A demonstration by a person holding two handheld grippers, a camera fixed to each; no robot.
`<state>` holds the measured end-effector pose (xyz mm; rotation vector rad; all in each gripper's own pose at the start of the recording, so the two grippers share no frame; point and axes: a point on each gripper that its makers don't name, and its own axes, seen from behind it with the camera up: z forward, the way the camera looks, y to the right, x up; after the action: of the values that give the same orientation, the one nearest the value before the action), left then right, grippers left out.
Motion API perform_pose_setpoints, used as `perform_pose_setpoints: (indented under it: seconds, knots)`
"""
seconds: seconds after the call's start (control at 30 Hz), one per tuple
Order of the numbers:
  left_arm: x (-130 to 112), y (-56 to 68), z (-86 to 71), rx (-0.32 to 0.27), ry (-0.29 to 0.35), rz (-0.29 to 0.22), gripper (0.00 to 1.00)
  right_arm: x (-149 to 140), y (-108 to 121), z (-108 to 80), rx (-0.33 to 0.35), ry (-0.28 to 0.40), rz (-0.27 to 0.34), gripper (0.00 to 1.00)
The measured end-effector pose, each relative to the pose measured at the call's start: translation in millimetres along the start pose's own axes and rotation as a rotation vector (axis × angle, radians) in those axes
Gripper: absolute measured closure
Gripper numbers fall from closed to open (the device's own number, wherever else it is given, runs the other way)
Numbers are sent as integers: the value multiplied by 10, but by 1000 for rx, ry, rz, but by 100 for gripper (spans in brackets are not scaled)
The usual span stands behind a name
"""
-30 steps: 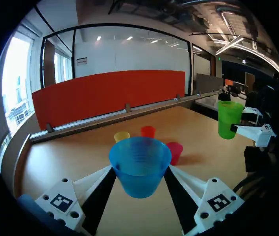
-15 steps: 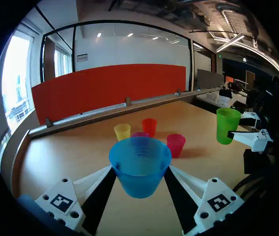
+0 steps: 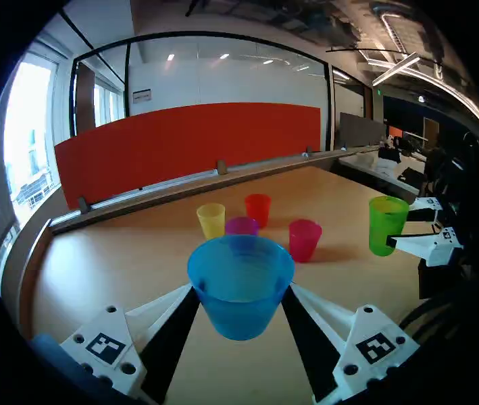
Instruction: Pour water
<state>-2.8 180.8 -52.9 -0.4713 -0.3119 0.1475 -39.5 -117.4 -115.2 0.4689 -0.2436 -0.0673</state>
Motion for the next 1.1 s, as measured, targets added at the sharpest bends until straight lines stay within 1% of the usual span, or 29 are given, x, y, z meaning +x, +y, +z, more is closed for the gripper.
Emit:
perform_pose_setpoints:
  seconds: [0.2,0.6,0.9,1.1]
  knots:
    - [-43,9,20,0,-4,-6,19,-155,20,29,-1,-31,-3,16]
    - [-81,-7,31,0,-12,-2,19,-406,16,75,6,-101,0,16]
    - [-85,-37,26,-2,-22,-3,19,-572,22,69,9,-165,0,16]
    - [-76,-60,-5,0,-27,-3,19,-616,6,40,18,-205,-9,16]
